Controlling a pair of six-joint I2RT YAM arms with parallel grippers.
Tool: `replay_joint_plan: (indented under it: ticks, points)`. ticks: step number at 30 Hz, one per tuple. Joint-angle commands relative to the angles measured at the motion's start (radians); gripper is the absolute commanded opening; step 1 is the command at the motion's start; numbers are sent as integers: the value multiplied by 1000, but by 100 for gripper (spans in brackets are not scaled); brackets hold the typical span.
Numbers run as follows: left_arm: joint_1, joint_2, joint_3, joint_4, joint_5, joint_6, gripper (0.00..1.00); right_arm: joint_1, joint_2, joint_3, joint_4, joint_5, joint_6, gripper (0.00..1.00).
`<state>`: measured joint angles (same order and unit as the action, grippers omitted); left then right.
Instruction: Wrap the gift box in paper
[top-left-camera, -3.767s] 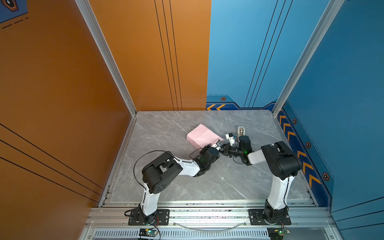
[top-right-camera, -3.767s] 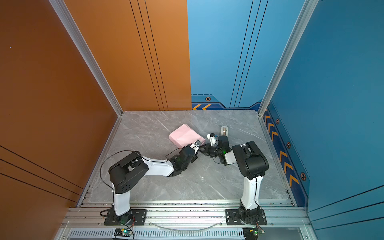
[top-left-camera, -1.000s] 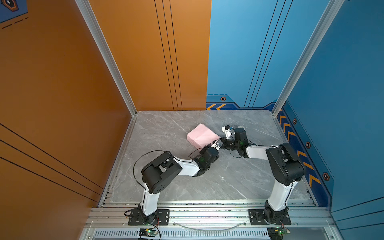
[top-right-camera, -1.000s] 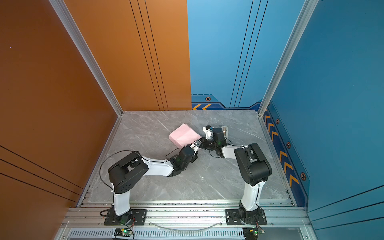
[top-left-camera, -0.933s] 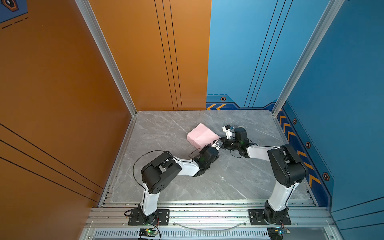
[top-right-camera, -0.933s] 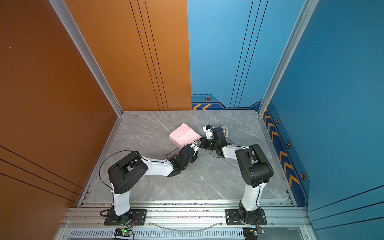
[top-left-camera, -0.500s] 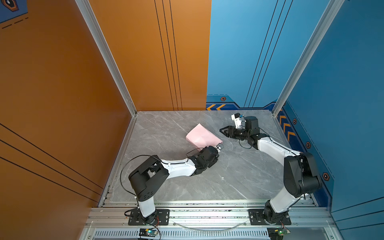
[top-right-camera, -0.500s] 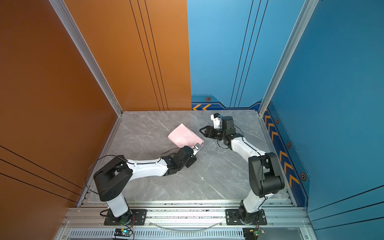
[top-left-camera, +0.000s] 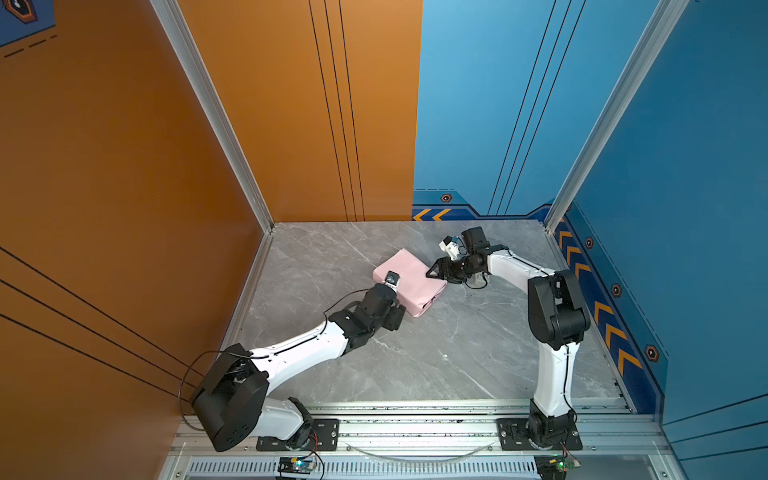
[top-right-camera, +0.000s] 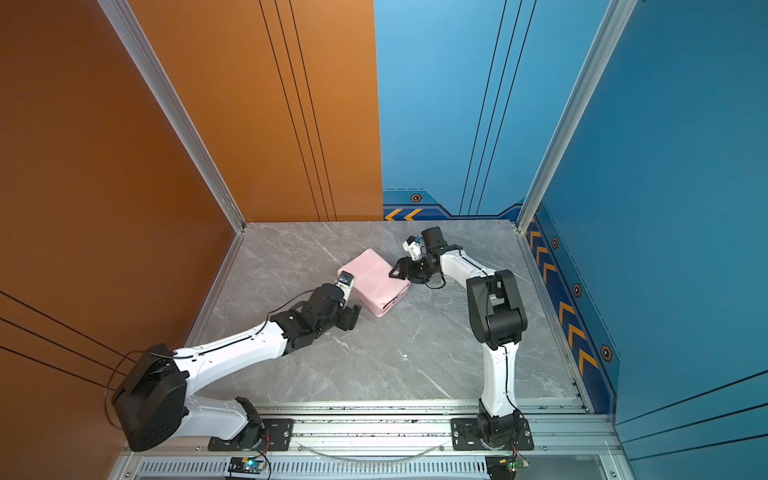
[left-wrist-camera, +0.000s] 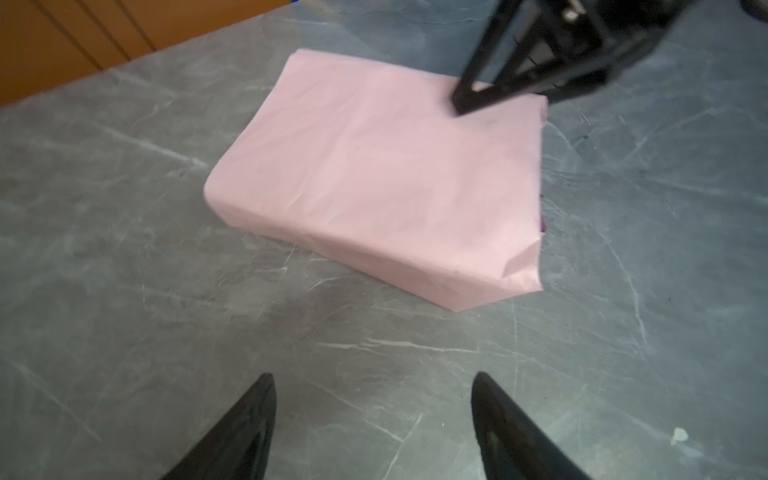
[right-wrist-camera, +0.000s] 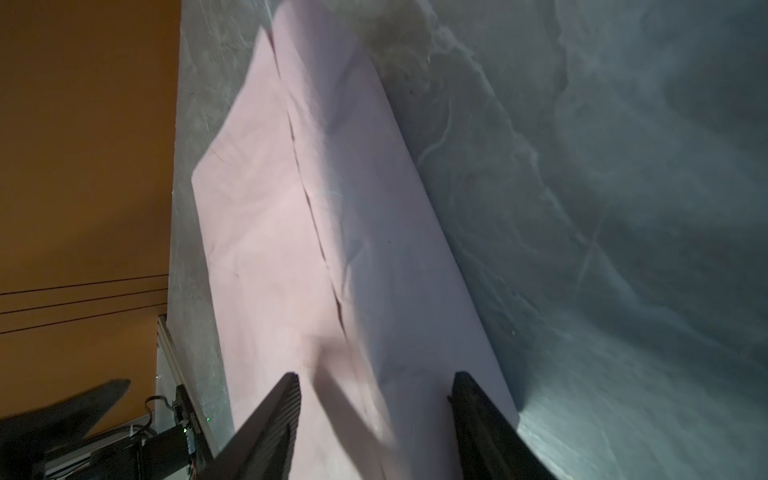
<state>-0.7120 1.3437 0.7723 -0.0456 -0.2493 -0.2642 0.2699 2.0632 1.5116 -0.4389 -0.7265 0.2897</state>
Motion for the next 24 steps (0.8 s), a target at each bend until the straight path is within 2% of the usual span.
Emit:
replay_joint_plan:
  ticks: [1, 6, 8, 11, 14, 18, 24]
  points:
    - [55, -40, -63, 5, 107, -249, 76, 9, -23, -17, -63, -74, 43, 60]
    - [122, -52, -113, 108, 182, -352, 77, 36, -141, -182, 89, -139, 224, 62]
    - [154, -35, -120, 152, 223, -393, 78, 40, -187, -216, 93, -140, 246, 64]
    - [197, 8, -125, 226, 295, -447, 79, 13, -228, -197, 6, -67, 202, 66]
    - [222, 66, -122, 309, 353, -487, 79, -5, -186, -98, -140, 0, 110, 66]
    - [230, 152, -80, 379, 410, -515, 78, 11, -92, 11, -224, 11, 56, 66]
    - [231, 264, 5, 394, 459, -529, 78, 45, 32, 103, -237, -18, 47, 65]
